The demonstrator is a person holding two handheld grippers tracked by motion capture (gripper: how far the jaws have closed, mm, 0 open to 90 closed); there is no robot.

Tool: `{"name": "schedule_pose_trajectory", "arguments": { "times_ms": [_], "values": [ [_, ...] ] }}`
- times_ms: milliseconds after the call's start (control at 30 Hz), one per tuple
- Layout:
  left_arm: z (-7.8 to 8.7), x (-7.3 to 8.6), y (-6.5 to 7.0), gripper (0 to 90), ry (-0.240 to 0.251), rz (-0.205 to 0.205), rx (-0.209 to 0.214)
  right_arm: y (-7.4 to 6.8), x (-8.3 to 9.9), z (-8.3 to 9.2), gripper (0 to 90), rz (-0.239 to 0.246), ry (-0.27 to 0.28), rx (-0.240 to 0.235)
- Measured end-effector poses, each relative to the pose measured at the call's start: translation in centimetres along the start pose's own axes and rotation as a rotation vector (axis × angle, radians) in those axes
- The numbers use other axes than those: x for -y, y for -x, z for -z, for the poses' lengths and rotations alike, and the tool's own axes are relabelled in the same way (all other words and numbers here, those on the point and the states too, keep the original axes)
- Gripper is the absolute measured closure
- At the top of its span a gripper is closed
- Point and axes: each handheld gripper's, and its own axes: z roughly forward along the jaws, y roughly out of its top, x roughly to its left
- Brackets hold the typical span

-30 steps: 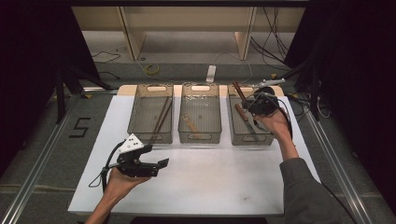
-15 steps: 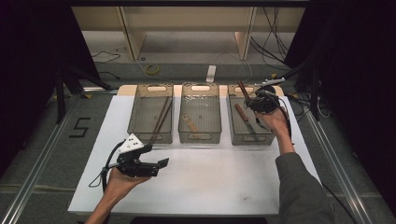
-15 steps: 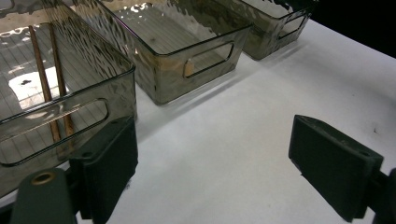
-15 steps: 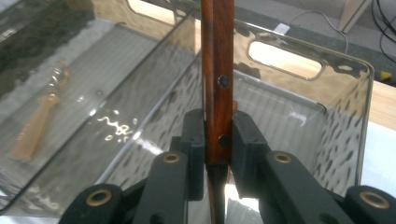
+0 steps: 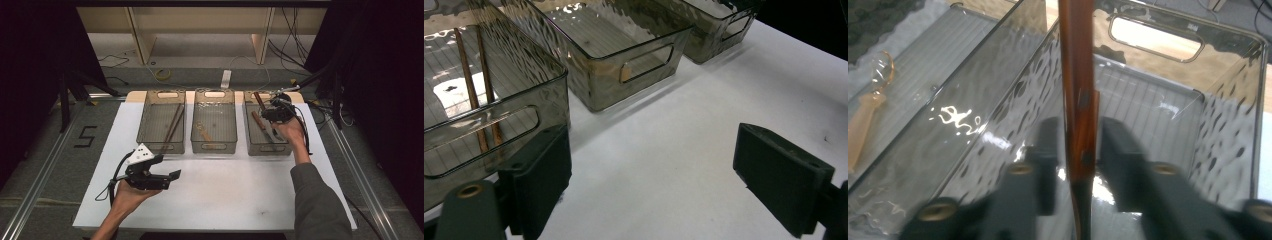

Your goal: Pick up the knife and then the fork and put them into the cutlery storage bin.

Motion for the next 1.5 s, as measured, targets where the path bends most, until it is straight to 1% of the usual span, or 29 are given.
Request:
{"name": "schedule_pose_trajectory", "arguments": {
  "times_ms": [133,200,267,367,433,567,667,800,933,1033,1167,1233,1333,1500],
  "values": [
    [-0.1,0.0,0.1,15.0,-0.001,-0.003,0.001,-0.1,0.1,0.4,59.7,0.005,0.006,0.0],
    [-0.1,0.0,0.1,14.9,-0.002,-0.001,-0.001,-0.3,0.2,0.7,58.0,0.002,0.013,-0.011],
    [-0.1,0.0,0.1,15.0,0.003,0.003,0.0,-0.5,0.3,1.0,55.8,0.012,0.022,-0.024],
    [-0.1,0.0,0.1,14.9,0.002,0.003,0.002,-1.0,0.5,1.4,49.6,0.015,0.036,-0.042],
    [-0.1,0.0,0.1,14.8,0.005,0.003,0.002,-1.5,0.7,1.7,47.3,0.019,0.044,-0.055],
    [0.1,0.0,0.0,14.8,0.015,0.007,0.005,-2.5,1.3,2.5,41.7,0.02,0.068,-0.109],
    [0.1,0.0,0.0,14.8,0.015,0.009,0.007,-3.3,2.0,3.5,39.3,0.033,0.098,-0.137],
    [0.1,-0.1,0.0,14.8,0.017,0.005,0.007,-4.5,3.1,4.8,36.5,0.043,0.137,-0.158],
    [0.1,-0.1,0.0,14.8,0.022,0.009,0.009,-5.8,4.2,5.9,34.8,0.069,0.171,-0.179],
    [0.2,-0.1,0.0,14.8,0.023,0.01,0.012,-6.8,4.9,6.9,33.4,0.08,0.195,-0.209],
    [0.2,-0.1,0.0,14.8,0.024,0.007,0.012,-7.8,6.0,8.0,32.6,0.106,0.216,-0.228],
    [0.2,-0.1,0.0,14.8,0.024,0.006,0.013,-8.3,6.7,8.3,32.1,0.105,0.223,-0.25],
    [0.2,-0.1,0.0,14.8,0.026,0.008,0.015,-8.8,7.6,8.7,32.0,0.12,0.23,-0.248],
    [0.2,-0.1,0.0,14.8,0.028,0.012,0.022,-9.2,9.1,9.2,31.8,0.114,0.24,-0.275]
  ]
}}
